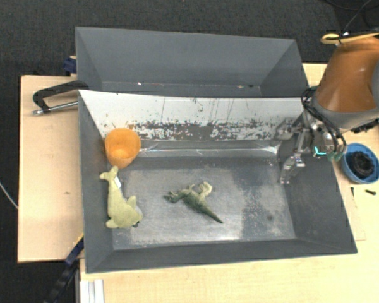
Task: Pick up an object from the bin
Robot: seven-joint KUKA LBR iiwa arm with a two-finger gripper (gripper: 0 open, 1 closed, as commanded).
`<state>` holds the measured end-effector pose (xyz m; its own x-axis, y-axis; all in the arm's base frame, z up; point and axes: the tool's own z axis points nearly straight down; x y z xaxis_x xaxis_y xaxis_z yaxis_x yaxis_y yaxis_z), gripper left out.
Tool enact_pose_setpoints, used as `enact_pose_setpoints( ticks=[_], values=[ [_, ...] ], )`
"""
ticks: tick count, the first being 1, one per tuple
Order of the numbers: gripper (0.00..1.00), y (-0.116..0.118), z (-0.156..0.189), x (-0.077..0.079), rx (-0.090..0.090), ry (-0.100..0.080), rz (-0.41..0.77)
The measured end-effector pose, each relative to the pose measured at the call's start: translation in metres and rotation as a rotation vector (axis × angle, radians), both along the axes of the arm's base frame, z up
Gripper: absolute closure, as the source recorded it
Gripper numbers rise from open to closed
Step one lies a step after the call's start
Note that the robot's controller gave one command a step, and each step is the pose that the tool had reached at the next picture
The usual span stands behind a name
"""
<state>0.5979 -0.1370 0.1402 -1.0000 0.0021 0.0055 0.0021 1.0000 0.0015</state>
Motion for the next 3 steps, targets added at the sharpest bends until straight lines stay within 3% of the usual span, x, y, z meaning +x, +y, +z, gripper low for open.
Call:
enact_pose_setpoints(
  ticks=[1,2,3],
  values=[
    [0.00,-0.011,0.018,-0.002,-0.002,-0.013,-0.112],
    [0.00,0.090,-0.068,-0.015,0.000,-0.011,0.244],
    [0.00,0.180,-0.001,-0.040,0.004,-0.016,0.353]
  ],
)
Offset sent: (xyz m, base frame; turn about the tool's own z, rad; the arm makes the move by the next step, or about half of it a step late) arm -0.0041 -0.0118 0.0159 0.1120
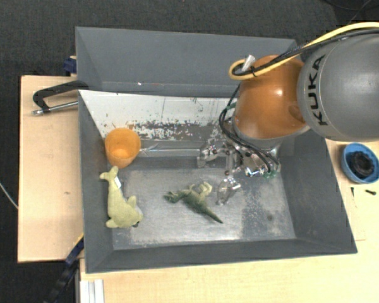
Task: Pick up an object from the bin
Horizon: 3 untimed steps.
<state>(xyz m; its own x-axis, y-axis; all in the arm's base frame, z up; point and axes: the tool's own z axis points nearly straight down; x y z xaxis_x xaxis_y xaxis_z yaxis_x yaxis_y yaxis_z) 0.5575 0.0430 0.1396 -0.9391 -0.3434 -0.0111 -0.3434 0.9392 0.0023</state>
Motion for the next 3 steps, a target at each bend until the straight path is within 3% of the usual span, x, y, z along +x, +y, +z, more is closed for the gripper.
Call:
enact_pose_setpoints(
  ticks=[1,2,3],
  values=[
    [0.00,-0.021,0.151,-0.034,-0.005,-0.005,0.028],
    [0.00,0.016,0.017,-0.028,-0.003,0.014,-0.264],
    [0.00,0.045,-0.068,-0.017,-0.004,0.005,0.103]
  ],
)
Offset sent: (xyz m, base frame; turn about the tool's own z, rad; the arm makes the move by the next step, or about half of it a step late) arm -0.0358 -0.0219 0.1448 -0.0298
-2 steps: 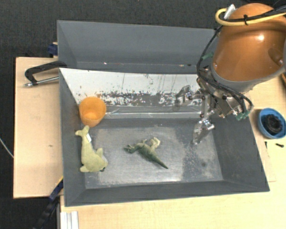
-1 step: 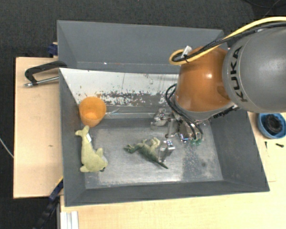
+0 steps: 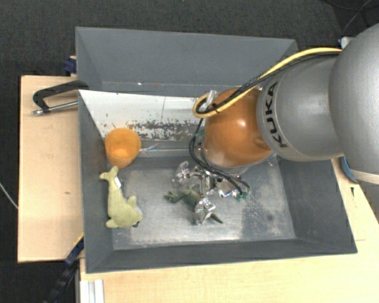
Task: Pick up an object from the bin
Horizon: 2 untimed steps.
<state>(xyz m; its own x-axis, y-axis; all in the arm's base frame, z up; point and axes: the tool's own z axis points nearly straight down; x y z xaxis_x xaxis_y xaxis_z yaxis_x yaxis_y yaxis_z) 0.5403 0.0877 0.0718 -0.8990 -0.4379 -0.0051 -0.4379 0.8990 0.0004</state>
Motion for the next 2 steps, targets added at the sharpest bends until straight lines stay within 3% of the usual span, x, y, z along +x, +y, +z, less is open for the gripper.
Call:
enact_pose_setpoints(
  ticks=[1,2],
  values=[
    [1.00,0.000,0.001,0.001,0.001,-0.005,0.000],
    [1.00,0.014,0.144,0.012,-0.001,-0.008,0.309]
  ],
)
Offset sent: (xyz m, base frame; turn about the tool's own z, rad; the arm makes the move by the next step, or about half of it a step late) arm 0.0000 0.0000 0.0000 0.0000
